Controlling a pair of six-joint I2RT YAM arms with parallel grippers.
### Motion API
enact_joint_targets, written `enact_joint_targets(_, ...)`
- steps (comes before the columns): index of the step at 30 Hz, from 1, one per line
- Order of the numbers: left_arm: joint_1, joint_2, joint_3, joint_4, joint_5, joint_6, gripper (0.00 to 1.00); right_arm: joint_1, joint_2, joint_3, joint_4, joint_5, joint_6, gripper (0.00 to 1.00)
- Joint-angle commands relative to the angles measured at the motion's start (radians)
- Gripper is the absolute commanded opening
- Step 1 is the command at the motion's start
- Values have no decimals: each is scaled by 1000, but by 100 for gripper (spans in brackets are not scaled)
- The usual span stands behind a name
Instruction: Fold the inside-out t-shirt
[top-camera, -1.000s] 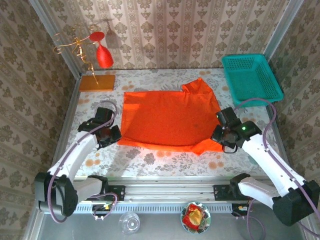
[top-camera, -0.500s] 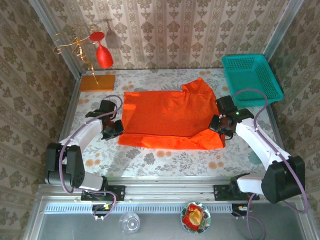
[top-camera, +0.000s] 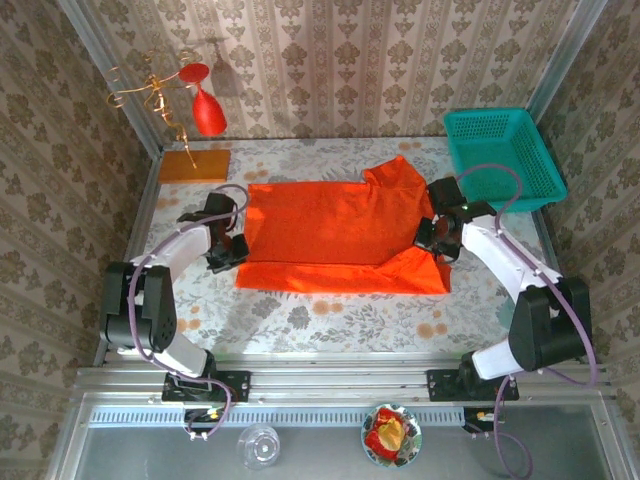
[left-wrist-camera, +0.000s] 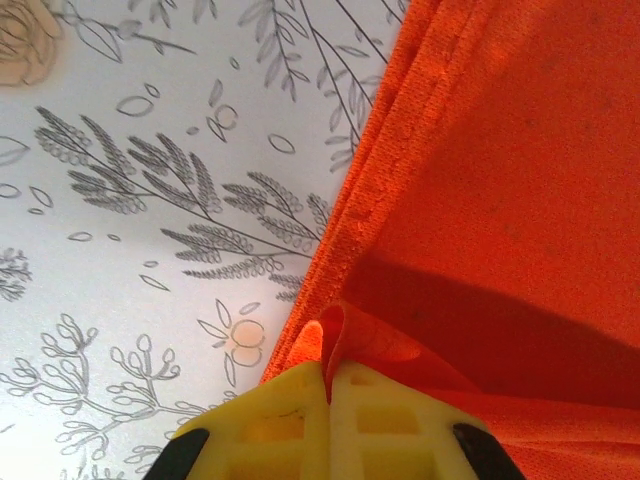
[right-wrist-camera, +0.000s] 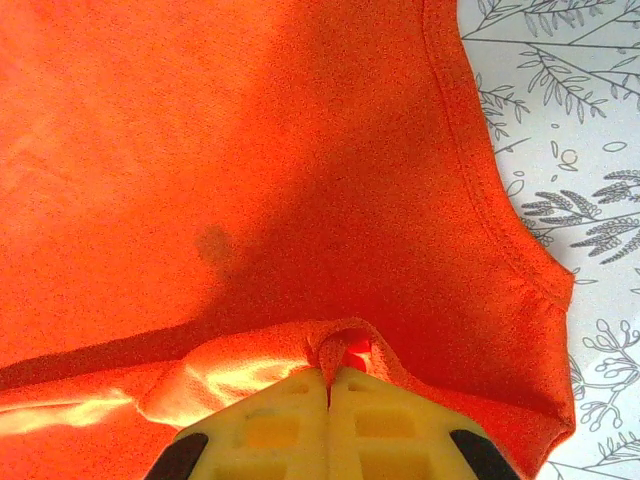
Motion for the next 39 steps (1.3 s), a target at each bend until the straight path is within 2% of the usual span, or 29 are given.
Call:
enact_joint_targets(1,10,12,32,-34,-58,8,0,-8,31,40,7,-8,-26,0)
enact_joint_targets(28,15,35,63,54,8,47,1,-27,105,86,19,19,-46,0)
enact_joint_targets(36,17,48,66,80,41,67,4,-27,110,96,13,42,-43,0)
enact_joint_targets(39,16,37,66,87,44,69,9,-28,103,102,7,46,-44,3)
